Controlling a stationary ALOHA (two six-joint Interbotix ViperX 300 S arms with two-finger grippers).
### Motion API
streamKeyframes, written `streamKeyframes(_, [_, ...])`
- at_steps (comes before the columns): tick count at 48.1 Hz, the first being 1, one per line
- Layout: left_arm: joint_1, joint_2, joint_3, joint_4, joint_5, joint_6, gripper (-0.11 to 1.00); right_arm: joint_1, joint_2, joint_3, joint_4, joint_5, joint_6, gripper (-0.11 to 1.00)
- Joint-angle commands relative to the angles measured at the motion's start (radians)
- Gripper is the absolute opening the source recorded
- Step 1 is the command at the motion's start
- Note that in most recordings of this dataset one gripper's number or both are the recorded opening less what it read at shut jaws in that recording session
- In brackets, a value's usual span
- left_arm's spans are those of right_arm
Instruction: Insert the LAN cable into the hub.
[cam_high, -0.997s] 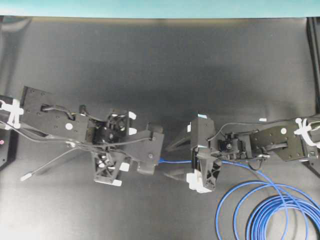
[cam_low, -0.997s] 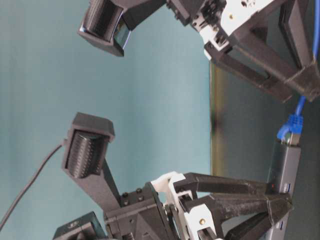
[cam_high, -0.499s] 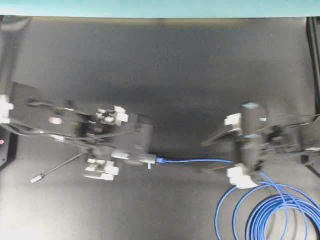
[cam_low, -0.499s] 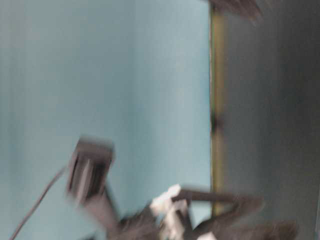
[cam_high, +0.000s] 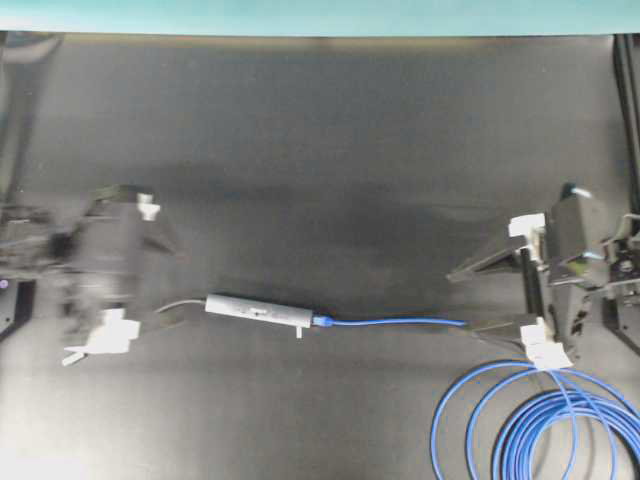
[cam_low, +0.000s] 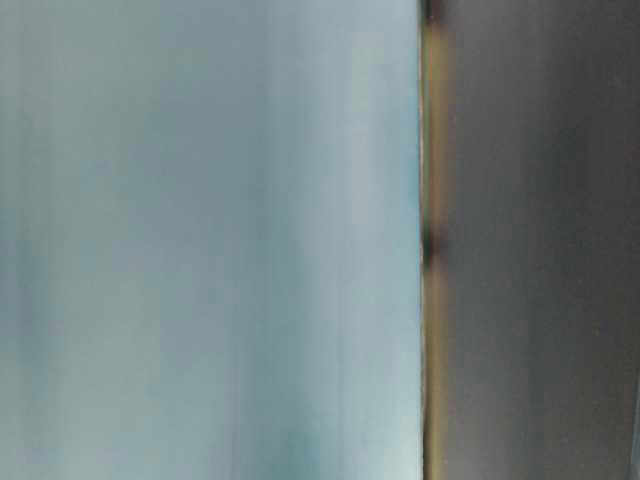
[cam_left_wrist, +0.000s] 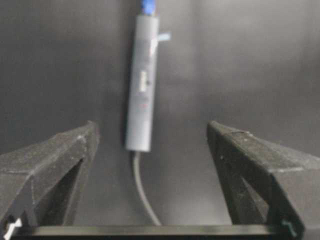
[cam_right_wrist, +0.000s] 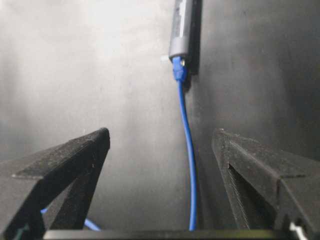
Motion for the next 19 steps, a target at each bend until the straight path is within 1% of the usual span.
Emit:
streamKeyframes(1, [-0.005,-0.075,0.035,0.003,-0.057,-0.002,0.84,-0.003,-0.015,-0.003,0.000,0.012,0.003,0.80])
streamKeyframes(8, [-0.002,-0.156,0.078,0.003,-0.052,-0.003,0.81,-0.003,-0.031,0.003,0.000,0.032,0.003,0.80])
streamKeyframes(19, [-0.003,-0.239,0.137,0.003,-0.040,-0.009,0.80,-0.005,-0.034,0.005,0.000,0.034,0.005,0.80])
